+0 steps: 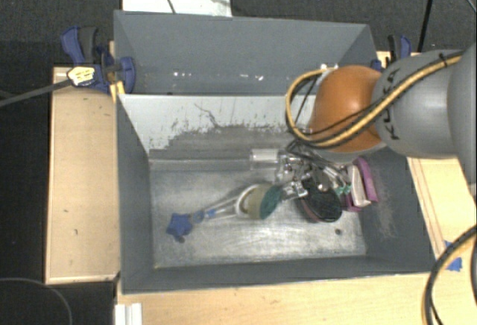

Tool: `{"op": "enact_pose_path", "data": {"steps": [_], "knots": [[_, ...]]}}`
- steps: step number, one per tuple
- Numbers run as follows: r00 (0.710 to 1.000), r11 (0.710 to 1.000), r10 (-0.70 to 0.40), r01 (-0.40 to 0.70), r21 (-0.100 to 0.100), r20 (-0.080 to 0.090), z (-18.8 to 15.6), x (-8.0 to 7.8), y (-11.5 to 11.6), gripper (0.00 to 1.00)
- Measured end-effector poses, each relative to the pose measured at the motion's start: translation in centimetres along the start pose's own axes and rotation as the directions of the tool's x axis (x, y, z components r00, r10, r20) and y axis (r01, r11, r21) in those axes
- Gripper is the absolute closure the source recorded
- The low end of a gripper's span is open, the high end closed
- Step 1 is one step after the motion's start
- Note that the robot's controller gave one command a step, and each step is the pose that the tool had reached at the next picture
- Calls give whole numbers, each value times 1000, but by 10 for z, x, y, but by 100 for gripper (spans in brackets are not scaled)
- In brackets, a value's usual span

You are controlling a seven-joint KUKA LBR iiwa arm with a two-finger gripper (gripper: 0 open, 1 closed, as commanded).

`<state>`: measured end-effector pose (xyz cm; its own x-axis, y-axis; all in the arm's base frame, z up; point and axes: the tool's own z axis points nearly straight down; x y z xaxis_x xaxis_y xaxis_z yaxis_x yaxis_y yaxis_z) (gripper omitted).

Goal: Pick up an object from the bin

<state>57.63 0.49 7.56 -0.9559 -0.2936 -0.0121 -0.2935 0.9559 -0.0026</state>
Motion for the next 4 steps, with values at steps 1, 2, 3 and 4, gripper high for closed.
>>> {"op": "enact_pose_path", "data": {"steps": [1,2,3,4], "knots": [[1000,1000,11,-11,1,0,-180,13,-19,100],[982,983,186,-186,0,-14,-110,22,-66,100],[967,967,-254,254,-3,-4,-151,13,-21,100],[968,968,-250,250,-4,-6,-150,14,-22,0]]}}
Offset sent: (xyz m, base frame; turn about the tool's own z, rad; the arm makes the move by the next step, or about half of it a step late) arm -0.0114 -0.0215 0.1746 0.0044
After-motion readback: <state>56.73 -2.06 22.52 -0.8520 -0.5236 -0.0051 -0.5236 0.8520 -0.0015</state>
